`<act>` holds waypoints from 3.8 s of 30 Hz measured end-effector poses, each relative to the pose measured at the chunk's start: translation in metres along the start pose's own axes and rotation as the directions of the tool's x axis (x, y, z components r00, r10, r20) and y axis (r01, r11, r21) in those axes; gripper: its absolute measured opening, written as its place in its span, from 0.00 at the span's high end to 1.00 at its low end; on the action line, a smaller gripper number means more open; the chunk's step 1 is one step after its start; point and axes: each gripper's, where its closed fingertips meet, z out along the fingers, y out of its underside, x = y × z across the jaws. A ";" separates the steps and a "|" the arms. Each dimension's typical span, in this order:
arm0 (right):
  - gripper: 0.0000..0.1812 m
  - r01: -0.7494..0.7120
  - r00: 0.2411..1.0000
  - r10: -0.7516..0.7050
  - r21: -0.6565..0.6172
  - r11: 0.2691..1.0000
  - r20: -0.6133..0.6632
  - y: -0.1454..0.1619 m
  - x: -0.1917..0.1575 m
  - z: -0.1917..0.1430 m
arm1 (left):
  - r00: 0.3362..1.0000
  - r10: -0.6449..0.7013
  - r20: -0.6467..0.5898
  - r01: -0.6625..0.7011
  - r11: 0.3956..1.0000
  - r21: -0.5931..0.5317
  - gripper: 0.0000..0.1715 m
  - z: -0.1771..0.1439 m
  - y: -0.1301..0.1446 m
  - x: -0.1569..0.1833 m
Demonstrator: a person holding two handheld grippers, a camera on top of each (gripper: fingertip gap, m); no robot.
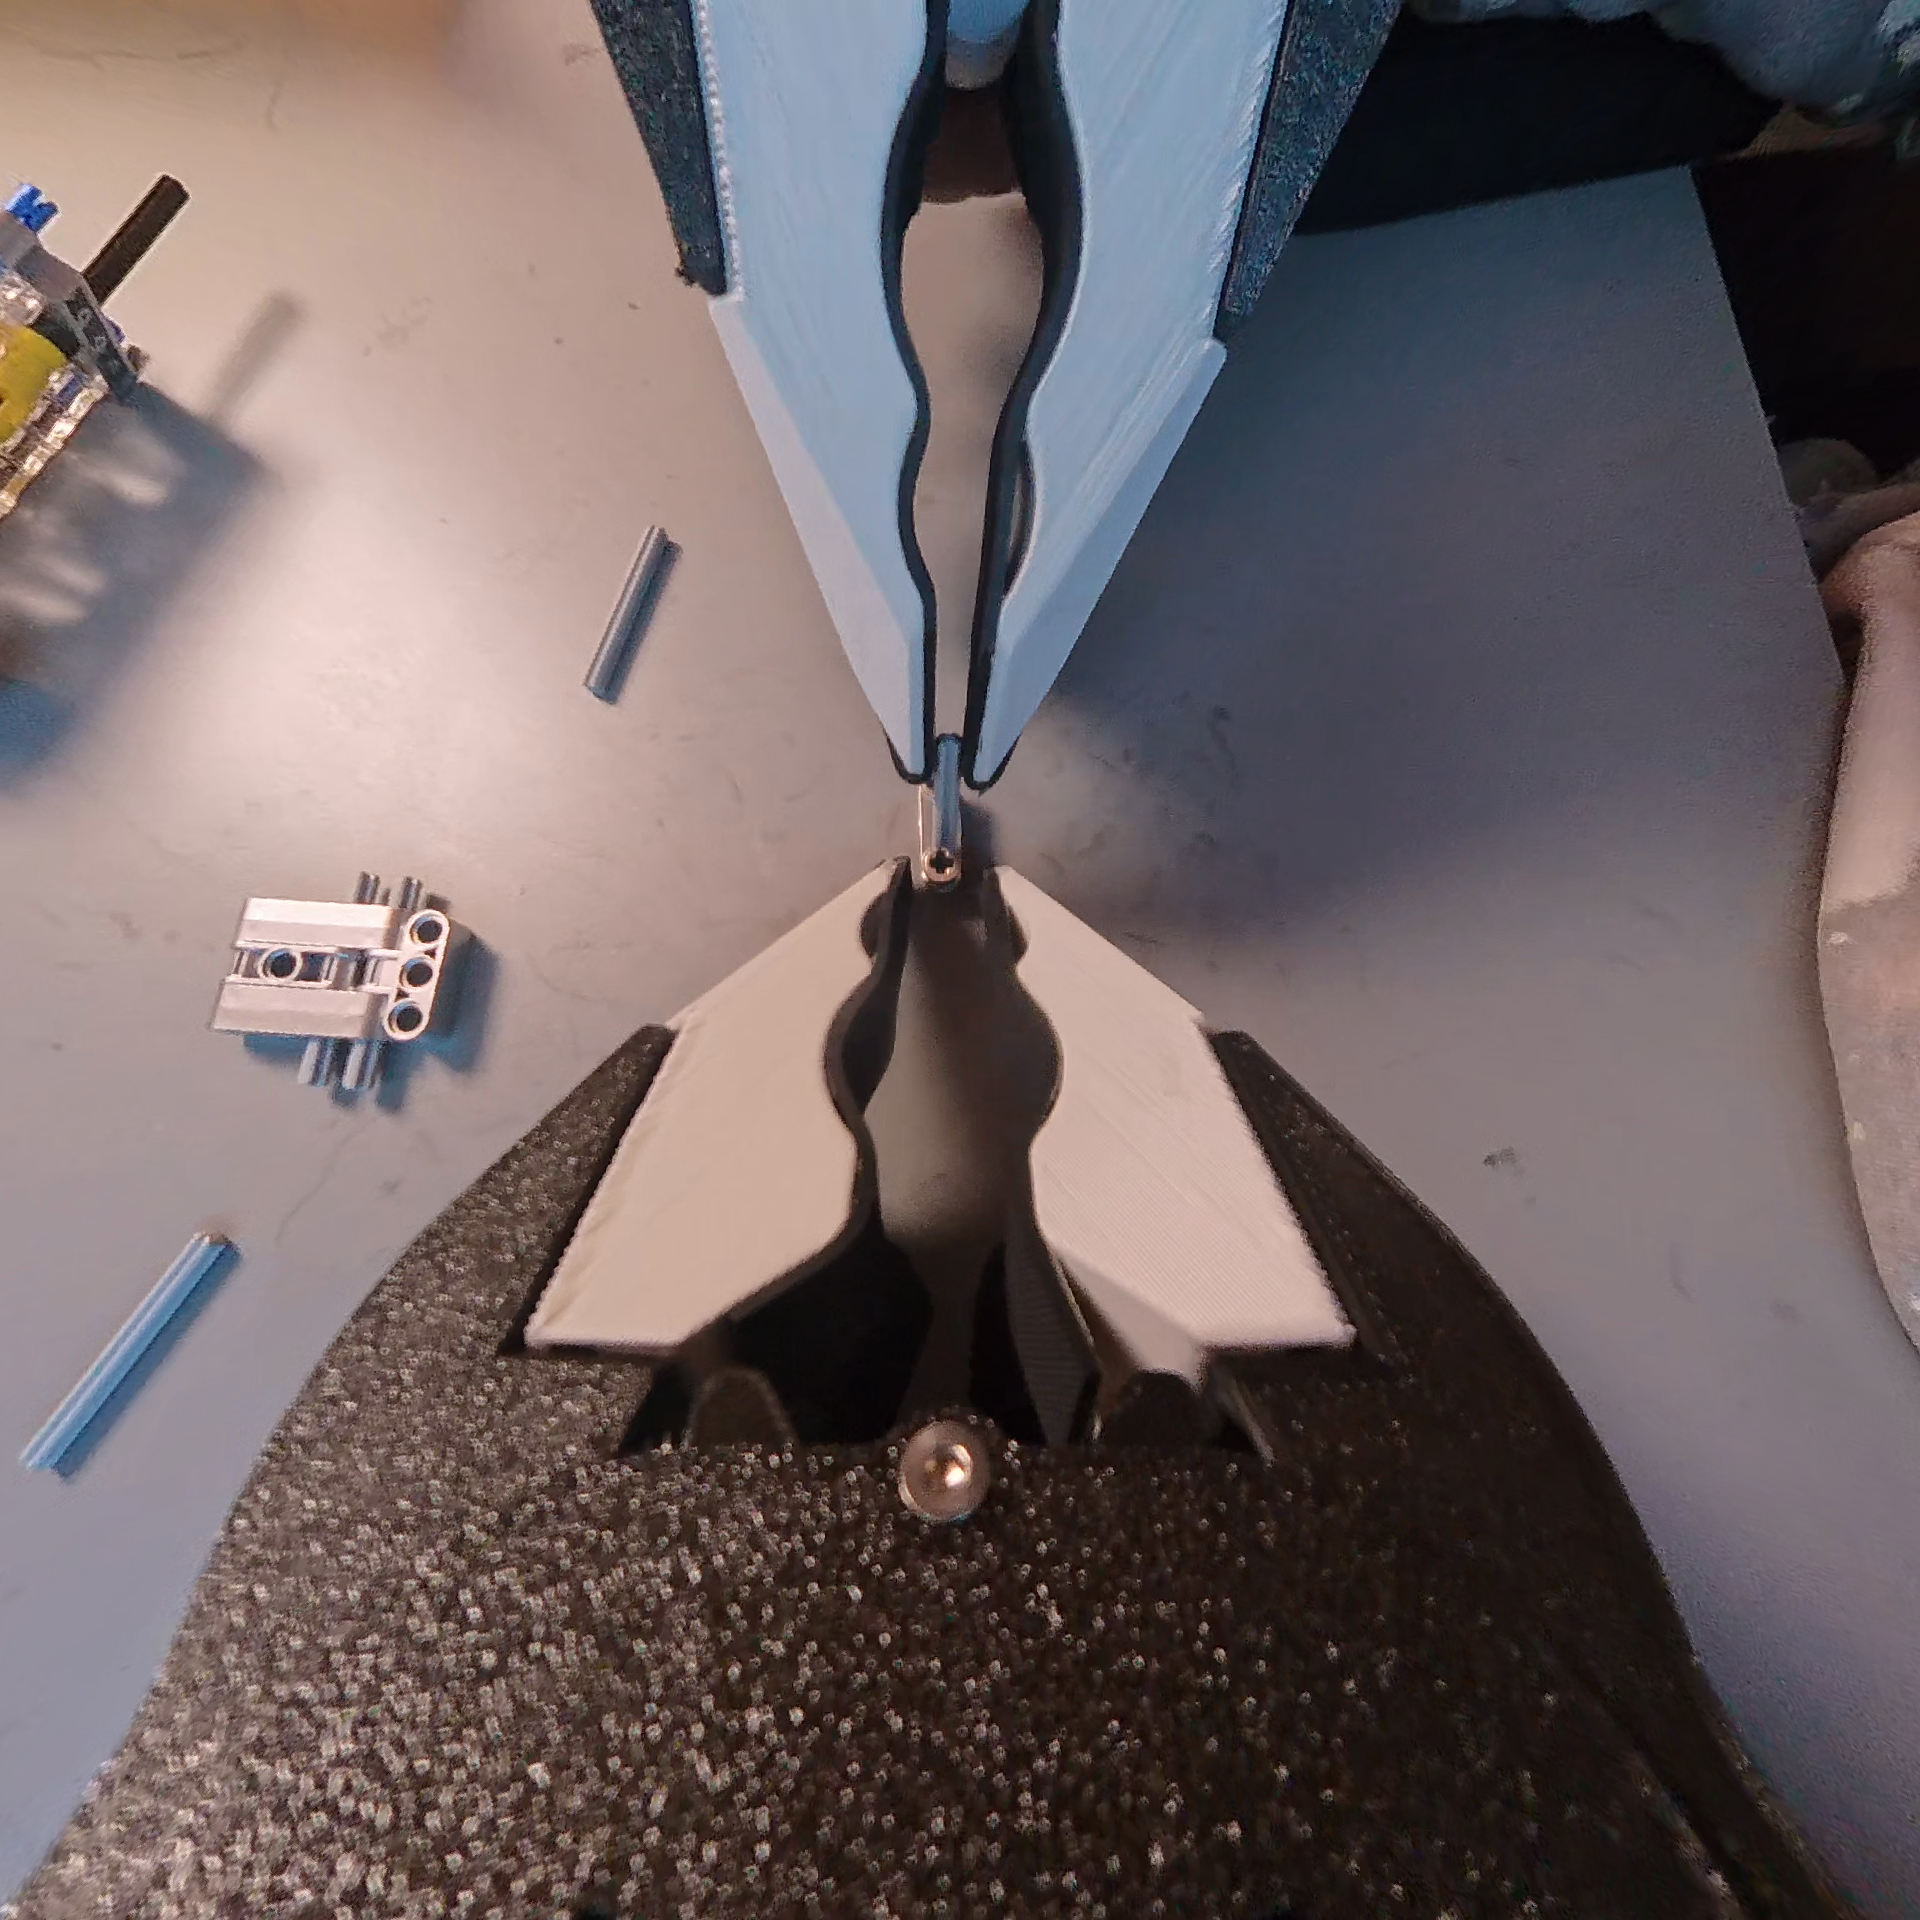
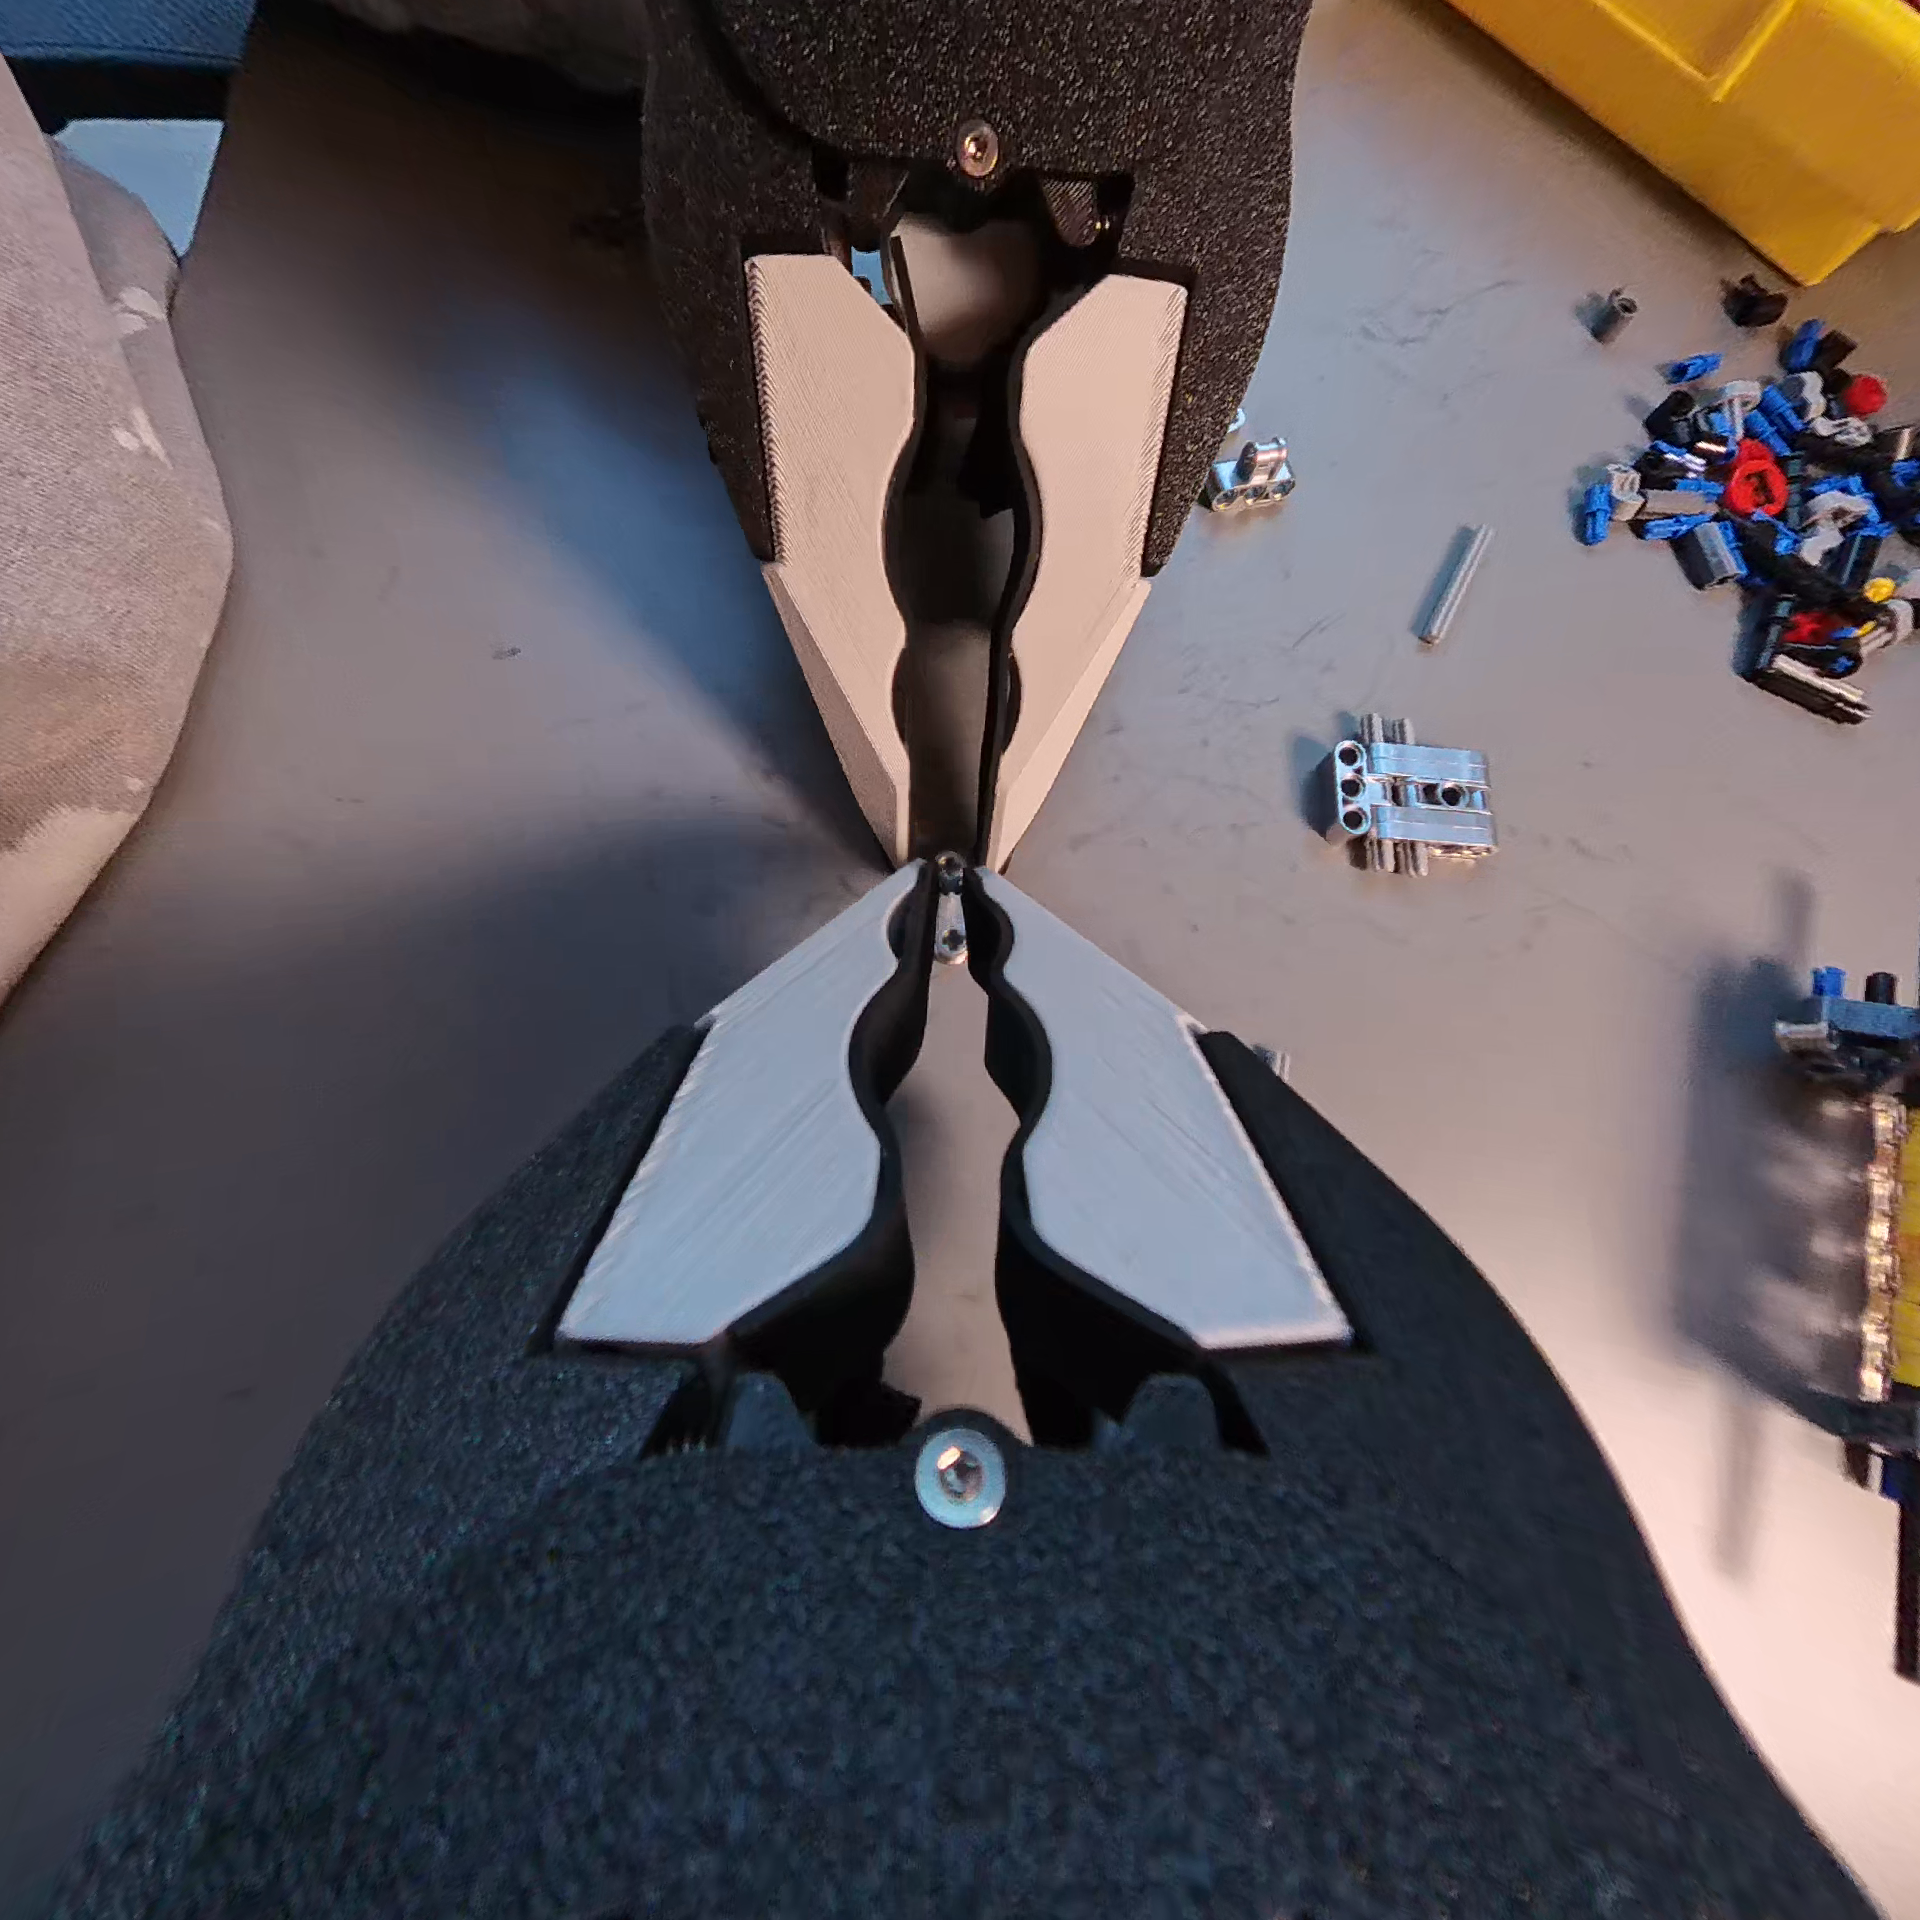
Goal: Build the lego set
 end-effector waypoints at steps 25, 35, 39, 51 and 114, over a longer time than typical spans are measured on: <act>0.99 0.050 0.997 -0.044 -0.098 0.994 0.056 -0.015 -0.001 0.004 | 0.999 0.015 0.040 -0.019 0.996 0.087 0.99 -0.019 -0.005 0.001; 0.98 -0.065 0.998 0.066 0.086 0.994 -0.006 -0.033 0.003 -0.006 | 0.992 0.032 0.123 -0.056 0.979 0.195 0.99 -0.031 -0.025 -0.002; 0.98 -0.082 0.996 0.085 0.106 0.991 -0.019 -0.032 0.001 -0.007 | 0.993 0.028 0.115 -0.050 0.979 0.197 0.99 -0.030 -0.025 -0.001; 0.99 -0.025 0.999 0.025 0.008 1.000 0.028 -0.020 -0.002 -0.005 | 0.998 0.005 0.069 -0.016 0.988 0.153 0.95 -0.022 -0.014 0.002; 0.99 0.647 0.762 -0.435 -0.547 0.531 0.480 0.013 -0.006 0.014 | 0.993 -0.035 -0.111 0.037 0.999 0.020 0.97 -0.006 0.007 0.004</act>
